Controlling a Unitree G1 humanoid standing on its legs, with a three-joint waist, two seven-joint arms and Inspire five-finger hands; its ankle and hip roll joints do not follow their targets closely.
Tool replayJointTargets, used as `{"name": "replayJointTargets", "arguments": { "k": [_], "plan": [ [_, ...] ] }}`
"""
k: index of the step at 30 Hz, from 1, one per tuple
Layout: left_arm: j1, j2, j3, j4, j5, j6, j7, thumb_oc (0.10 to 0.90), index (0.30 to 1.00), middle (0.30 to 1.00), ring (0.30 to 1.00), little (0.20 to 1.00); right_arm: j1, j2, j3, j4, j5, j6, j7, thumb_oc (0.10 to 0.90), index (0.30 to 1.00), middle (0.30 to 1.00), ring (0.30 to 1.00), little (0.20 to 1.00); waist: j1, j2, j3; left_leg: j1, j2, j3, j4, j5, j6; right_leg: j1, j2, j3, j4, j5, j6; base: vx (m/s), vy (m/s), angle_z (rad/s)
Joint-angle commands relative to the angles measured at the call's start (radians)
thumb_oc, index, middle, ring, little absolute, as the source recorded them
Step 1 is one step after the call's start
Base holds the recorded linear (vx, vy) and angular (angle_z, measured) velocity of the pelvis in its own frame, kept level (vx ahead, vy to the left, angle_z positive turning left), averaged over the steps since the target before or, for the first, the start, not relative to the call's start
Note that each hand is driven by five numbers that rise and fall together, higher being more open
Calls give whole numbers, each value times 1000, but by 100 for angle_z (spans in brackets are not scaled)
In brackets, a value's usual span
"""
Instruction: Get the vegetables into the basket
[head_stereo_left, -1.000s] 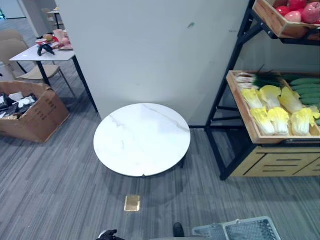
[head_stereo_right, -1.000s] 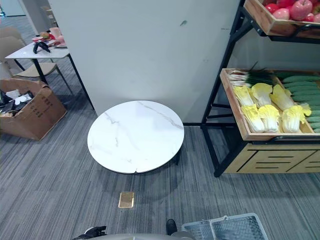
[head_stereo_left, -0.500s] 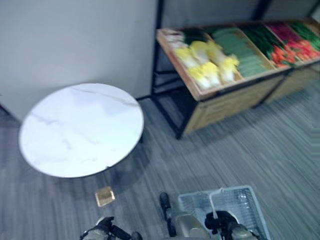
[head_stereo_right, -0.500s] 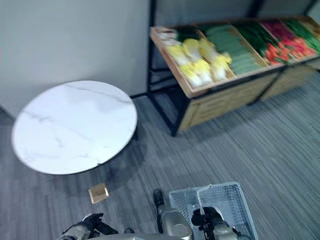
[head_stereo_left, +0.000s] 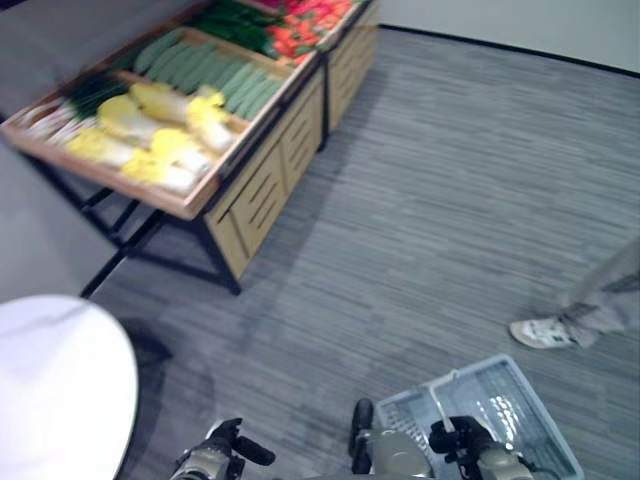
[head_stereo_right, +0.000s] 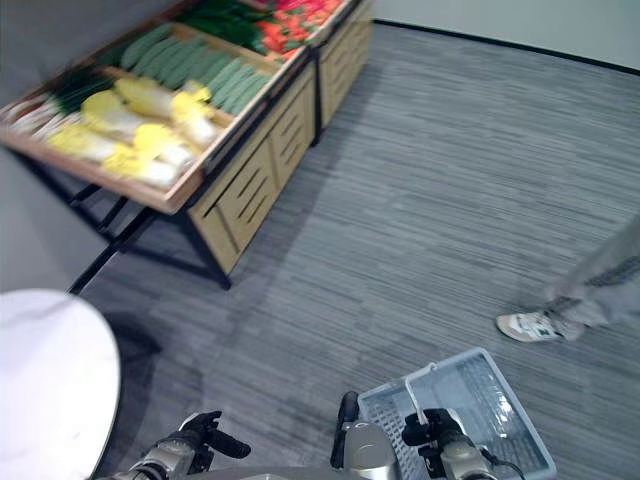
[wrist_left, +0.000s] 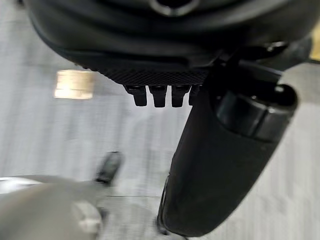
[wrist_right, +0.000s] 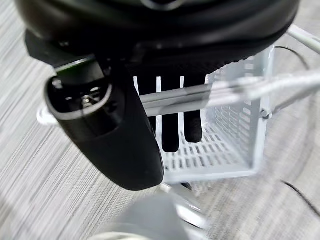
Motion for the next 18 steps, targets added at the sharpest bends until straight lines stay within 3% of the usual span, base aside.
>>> {"name": "replayJointTargets", "arguments": {
  "k": [1, 3, 5, 6, 7, 8, 10, 11, 12, 14, 15, 17, 18],
  "plan": [
    [-7, 2, -5, 51, 10, 1, -1, 900, 1000, 1000, 1000, 1000, -17, 8, 1, 85, 68, -22, 13, 400, 300, 300, 300, 300, -54, -15, -14, -54, 61, -56, 69, 61, -37, 247, -36, 135, -340, 76, 132, 114, -479, -65],
    [-6, 2, -1, 53, 7, 1, 2, 900, 1000, 1000, 1000, 1000, -17, 2, 3, 95, 71, -21, 13, 400, 300, 300, 300, 300, -59, -10, -8, -51, 84, -63, 90, 72, -51, 247, -12, 156, -334, 60, 116, 93, -367, -49],
    [-5, 11, 23, 63, -28, 3, 15, 900, 1000, 1000, 1000, 1000, -25, -18, -1, 123, 82, -14, 14, 400, 300, 300, 300, 300, -33, -6, 5, -95, 125, -219, 217, 153, -92, 261, 43, 206, -337, 26, 72, 124, -341, -62],
    [-5, 11, 23, 63, -28, 3, 15, 900, 1000, 1000, 1000, 1000, -26, -19, -2, 124, 82, -14, 14, 400, 300, 300, 300, 300, -35, -5, 6, -99, 129, -224, 222, 153, -96, 262, 46, 203, -337, 25, 70, 19, -206, -104],
    [-6, 14, 29, 60, -51, 0, 20, 900, 1000, 1000, 1000, 1000, -28, -25, 4, 127, 76, -12, 15, 400, 300, 300, 300, 300, -16, -14, 9, -125, 118, -311, 257, 195, -78, 251, 58, 225, -333, 35, 49, 8, -186, -103],
    [-3, 16, 31, 59, -62, -2, 21, 900, 1000, 1000, 1000, 1000, -29, -28, 10, 128, 72, -10, 18, 400, 300, 300, 300, 300, -4, -22, 9, -151, 100, -404, 301, 197, -62, 249, 64, 246, -330, 34, 39, 57, -269, -63],
    [16, 13, 39, 62, -90, -11, 26, 900, 1000, 1000, 1000, 1000, -37, -33, 31, 132, 61, -9, 30, 400, 300, 300, 300, 300, 59, -47, 13, -222, -62, -656, 376, 119, -9, 252, 72, 338, -334, 40, 29, 158, -219, -77],
    [28, 11, 44, 66, -100, -11, 27, 900, 1000, 1000, 1000, 1000, -40, -39, 43, 137, 53, -11, 35, 400, 300, 300, 300, 300, 86, -52, 19, -255, -115, -709, 343, 85, 15, 269, 84, 374, -336, 40, 32, 134, -121, -126],
    [29, 11, 43, 65, -100, -11, 27, 900, 1000, 1000, 1000, 1000, -40, -39, 43, 137, 53, -11, 35, 400, 300, 300, 300, 300, 87, -52, 21, -253, -115, -708, 343, 84, 15, 271, 84, 375, -336, 40, 32, 178, -87, -176],
    [28, 7, 41, 66, -100, -11, 27, 900, 1000, 1000, 1000, 1000, -30, -48, 44, 143, 50, -9, 40, 400, 300, 300, 300, 300, 99, -48, 23, -279, -130, -717, 174, 69, 18, 289, 89, 390, -347, 38, 45, 156, -1, -142],
    [25, 0, 32, 65, -99, -14, 32, 900, 1000, 1000, 1000, 1000, -29, -47, 47, 143, 51, -10, 40, 400, 300, 300, 300, 300, 120, -35, 35, -320, -160, -770, 94, 127, 16, 306, 108, 406, -355, 38, 45, 84, 15, -18],
    [23, -2, 26, 75, -88, 2, 37, 900, 1000, 1000, 1000, 1000, -30, -47, 49, 160, 51, -1, 45, 400, 300, 300, 300, 300, 129, -31, 43, -325, -172, -788, 89, 134, 10, 309, 112, 410, -341, 32, 44, 87, -13, -8],
    [34, -2, 36, 77, -88, -7, 28, 900, 1000, 1000, 1000, 1000, -28, -38, 51, 154, 50, -9, 45, 400, 300, 300, 300, 300, 125, -26, 35, -271, -169, -802, 48, 109, 18, 323, 122, 420, -348, 24, 43, 147, -2, -29]
  ]
}}
